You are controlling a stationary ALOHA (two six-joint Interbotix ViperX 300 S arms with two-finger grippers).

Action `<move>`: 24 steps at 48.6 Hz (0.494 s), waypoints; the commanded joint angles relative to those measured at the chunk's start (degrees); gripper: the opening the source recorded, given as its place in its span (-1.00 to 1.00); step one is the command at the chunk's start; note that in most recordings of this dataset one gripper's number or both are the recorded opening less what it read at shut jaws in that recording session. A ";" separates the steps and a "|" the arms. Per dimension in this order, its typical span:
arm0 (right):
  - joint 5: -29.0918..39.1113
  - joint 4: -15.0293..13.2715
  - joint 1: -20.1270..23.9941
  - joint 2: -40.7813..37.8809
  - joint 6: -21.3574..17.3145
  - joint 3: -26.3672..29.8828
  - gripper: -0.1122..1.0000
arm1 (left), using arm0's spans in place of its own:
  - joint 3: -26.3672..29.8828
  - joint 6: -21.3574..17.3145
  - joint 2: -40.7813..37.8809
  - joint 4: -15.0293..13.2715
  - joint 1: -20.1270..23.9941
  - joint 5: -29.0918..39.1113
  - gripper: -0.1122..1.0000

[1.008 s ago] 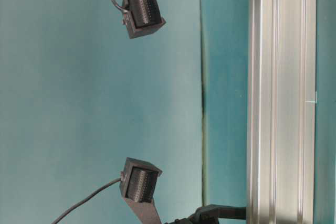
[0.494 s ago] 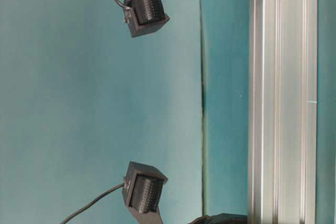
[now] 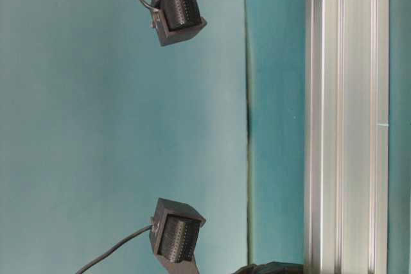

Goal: Lift the metal rail with both hands and move it towards you.
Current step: 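Lift the rail upward off the table with both grippers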

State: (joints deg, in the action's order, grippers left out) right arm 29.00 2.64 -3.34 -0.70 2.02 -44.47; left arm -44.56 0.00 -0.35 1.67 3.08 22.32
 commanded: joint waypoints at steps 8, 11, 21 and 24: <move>4.92 0.79 -0.62 1.85 -0.70 2.29 -0.09 | 2.11 0.26 2.99 -0.09 -0.26 2.64 -0.28; 8.96 1.23 -0.88 3.60 -1.32 4.22 -0.09 | 3.34 0.26 5.01 -0.18 -0.26 5.89 -0.28; 23.64 1.23 -1.05 10.37 -2.11 12.48 -0.09 | 11.95 -0.09 13.36 -0.09 -0.18 21.62 -0.29; 27.16 1.32 -1.05 12.04 -2.29 14.68 -0.09 | 14.59 -0.09 15.38 -0.18 -0.09 25.49 -0.28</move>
State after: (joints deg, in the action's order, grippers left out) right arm 52.47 3.52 -4.13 8.88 0.62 -33.49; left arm -35.07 -0.18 10.81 1.58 2.90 43.51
